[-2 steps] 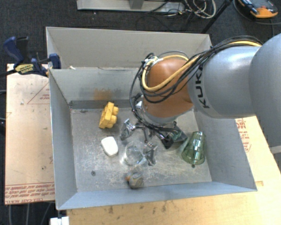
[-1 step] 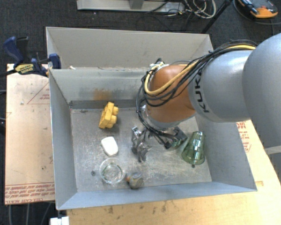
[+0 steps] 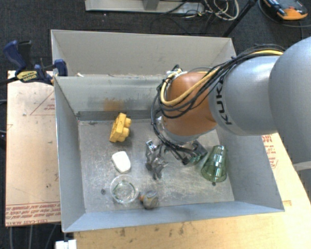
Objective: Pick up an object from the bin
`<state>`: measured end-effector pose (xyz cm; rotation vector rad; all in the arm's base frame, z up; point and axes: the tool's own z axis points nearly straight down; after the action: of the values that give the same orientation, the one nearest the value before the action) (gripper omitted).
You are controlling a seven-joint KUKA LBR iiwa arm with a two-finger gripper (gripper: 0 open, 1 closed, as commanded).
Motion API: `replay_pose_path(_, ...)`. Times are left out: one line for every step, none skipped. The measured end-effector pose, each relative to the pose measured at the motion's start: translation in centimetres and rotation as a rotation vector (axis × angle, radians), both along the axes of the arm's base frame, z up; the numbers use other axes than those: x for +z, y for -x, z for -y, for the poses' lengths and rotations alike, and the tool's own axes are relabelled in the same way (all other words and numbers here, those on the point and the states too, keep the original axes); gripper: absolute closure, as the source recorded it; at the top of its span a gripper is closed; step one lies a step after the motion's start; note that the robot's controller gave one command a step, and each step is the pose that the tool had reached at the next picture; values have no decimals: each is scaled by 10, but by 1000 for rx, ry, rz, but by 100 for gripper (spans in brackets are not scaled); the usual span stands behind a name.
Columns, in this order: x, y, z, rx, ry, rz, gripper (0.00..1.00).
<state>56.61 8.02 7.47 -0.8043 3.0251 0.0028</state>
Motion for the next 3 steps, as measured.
replay_pose_path(4, 1, 0, 1, 1, -4, 100)
replay_pose_path(23, 3, 0, 0, 3, -13, 100)
replay_pose_path(40, 2, 0, 0, 3, -12, 100)
